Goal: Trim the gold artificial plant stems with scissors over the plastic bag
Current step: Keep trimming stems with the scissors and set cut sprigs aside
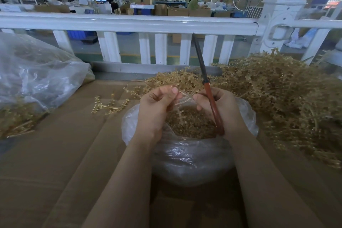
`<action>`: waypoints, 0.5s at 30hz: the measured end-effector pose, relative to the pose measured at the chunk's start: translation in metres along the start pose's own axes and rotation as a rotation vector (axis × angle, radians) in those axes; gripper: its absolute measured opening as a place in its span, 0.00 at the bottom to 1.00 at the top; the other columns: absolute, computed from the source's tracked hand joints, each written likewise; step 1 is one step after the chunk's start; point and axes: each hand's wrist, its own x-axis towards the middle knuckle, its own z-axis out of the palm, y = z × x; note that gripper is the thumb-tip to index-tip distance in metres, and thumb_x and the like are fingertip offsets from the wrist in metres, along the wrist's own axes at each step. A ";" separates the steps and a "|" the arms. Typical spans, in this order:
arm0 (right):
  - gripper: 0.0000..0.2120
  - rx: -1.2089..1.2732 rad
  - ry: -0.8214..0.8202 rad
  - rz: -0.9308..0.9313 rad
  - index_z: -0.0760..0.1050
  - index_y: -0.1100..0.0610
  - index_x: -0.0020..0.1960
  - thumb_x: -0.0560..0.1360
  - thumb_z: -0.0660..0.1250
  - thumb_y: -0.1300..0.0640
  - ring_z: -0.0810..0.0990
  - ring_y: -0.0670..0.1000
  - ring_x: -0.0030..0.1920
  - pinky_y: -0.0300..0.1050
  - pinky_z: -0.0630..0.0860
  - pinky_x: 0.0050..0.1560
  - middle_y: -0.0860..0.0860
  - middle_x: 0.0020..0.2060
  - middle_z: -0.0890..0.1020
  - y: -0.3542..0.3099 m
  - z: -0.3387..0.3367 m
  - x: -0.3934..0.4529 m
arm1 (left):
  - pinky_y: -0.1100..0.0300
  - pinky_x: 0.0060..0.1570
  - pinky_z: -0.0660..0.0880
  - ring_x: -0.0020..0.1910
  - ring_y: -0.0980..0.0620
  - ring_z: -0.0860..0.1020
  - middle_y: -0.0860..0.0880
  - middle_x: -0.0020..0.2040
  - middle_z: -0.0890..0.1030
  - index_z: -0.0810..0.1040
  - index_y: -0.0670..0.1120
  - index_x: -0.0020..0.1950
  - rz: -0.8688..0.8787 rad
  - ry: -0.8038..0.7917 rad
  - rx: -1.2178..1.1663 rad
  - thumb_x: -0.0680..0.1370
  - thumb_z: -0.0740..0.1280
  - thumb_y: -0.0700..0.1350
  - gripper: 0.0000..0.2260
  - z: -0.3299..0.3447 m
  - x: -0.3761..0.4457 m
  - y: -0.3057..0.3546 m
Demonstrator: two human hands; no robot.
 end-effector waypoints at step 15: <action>0.15 -0.440 -0.015 -0.278 0.75 0.35 0.43 0.64 0.72 0.28 0.79 0.36 0.40 0.33 0.70 0.40 0.31 0.38 0.80 0.003 0.004 -0.007 | 0.65 0.40 0.75 0.35 0.56 0.75 0.50 0.37 0.79 0.78 0.44 0.41 0.130 0.157 -0.022 0.79 0.68 0.37 0.07 -0.001 0.001 0.000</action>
